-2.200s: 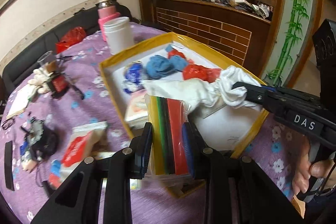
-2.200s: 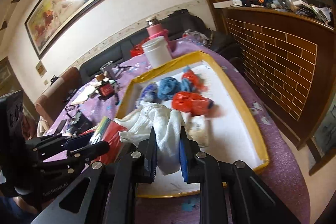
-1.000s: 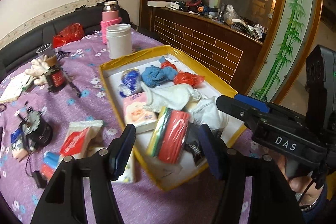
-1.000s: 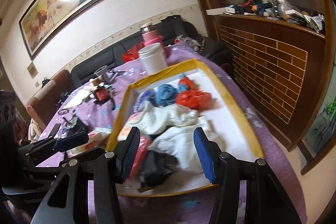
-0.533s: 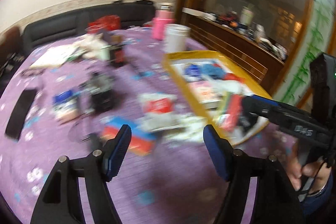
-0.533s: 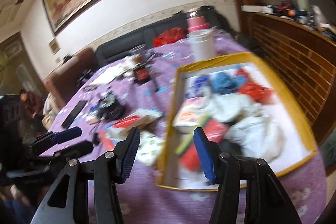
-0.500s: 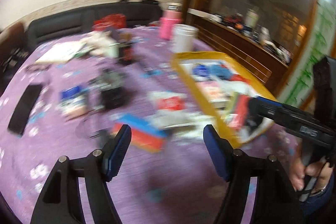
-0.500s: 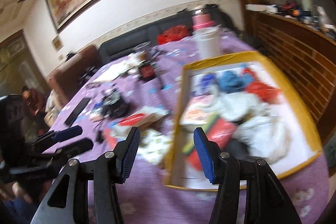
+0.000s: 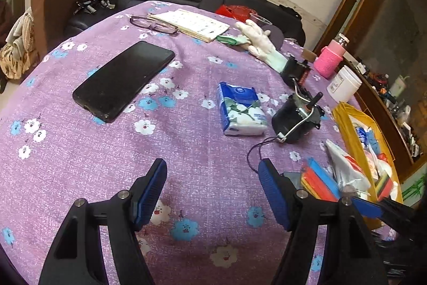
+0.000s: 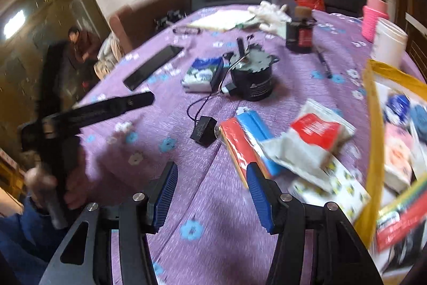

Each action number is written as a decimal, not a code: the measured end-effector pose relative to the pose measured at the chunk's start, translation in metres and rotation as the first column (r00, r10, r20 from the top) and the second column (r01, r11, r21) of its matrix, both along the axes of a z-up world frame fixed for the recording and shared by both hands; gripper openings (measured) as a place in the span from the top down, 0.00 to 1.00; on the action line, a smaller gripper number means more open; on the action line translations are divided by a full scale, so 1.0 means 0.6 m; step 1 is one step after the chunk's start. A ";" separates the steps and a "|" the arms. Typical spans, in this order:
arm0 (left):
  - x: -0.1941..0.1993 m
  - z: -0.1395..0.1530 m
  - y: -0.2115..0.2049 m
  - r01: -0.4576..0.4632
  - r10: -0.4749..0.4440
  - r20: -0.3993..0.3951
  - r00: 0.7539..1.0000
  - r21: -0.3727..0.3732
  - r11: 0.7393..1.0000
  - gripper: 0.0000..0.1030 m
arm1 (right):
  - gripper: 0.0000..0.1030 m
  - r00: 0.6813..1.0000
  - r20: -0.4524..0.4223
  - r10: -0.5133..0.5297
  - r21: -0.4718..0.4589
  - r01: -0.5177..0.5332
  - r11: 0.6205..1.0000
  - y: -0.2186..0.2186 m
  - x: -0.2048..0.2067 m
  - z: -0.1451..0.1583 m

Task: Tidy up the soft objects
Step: 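Grasp blue Vinda tissue pack with left while right grasps red-blue striped packet, then carry the blue tissue pack and striped packet over the yellow tray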

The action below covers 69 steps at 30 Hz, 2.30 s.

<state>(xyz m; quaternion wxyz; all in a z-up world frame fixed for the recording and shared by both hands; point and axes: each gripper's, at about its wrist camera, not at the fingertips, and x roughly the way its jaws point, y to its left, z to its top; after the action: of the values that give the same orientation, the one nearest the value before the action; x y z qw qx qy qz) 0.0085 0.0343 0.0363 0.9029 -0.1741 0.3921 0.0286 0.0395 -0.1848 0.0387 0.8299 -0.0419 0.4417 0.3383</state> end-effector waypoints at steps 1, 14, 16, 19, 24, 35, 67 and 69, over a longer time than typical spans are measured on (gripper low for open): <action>-0.002 0.001 -0.001 -0.006 0.006 0.007 1.000 0.012 1.000 0.32 | 0.43 1.000 -0.006 0.004 -0.018 -0.004 1.000 0.006 0.007 -0.008; 0.006 -0.013 -0.007 0.027 -0.028 -0.032 0.999 -0.023 0.999 0.32 | 0.41 0.998 0.047 0.030 -0.189 -0.021 0.982 0.038 0.077 -0.055; 0.009 -0.016 -0.007 0.029 -0.031 -0.042 0.999 -0.028 0.999 0.32 | 0.55 0.997 0.072 0.030 -0.200 -0.015 0.980 0.044 0.063 -0.051; 0.010 -0.018 -0.011 0.037 -0.038 -0.044 0.998 -0.027 0.999 0.32 | 0.56 0.993 0.118 -0.014 -0.111 0.027 0.993 0.040 0.054 -0.028; 0.015 -0.018 -0.021 0.054 -0.054 -0.071 0.996 -0.005 0.999 0.32 | 0.56 0.976 0.194 -0.098 0.078 0.084 0.993 0.000 0.061 -0.008; 0.137 0.013 -0.022 0.054 -0.055 -0.182 0.982 -0.014 0.998 0.32 | 0.56 0.968 0.198 -0.156 0.261 0.102 0.960 -0.063 0.063 0.027; 0.065 0.008 -0.078 0.104 -0.091 -0.098 0.991 0.137 0.985 0.51 | 0.55 0.974 0.163 -0.156 0.254 0.111 0.961 -0.065 0.067 0.017; 0.050 0.014 -0.092 0.104 -0.095 -0.069 0.993 0.155 0.982 0.51 | 0.55 0.973 0.165 -0.162 0.249 0.118 0.961 -0.065 0.067 0.016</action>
<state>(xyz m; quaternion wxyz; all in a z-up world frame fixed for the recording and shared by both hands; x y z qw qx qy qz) 0.0384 -0.0210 0.0447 0.9017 -0.0809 0.4242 0.0199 0.0796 -0.2238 0.0483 0.8880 0.0581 0.3213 0.3238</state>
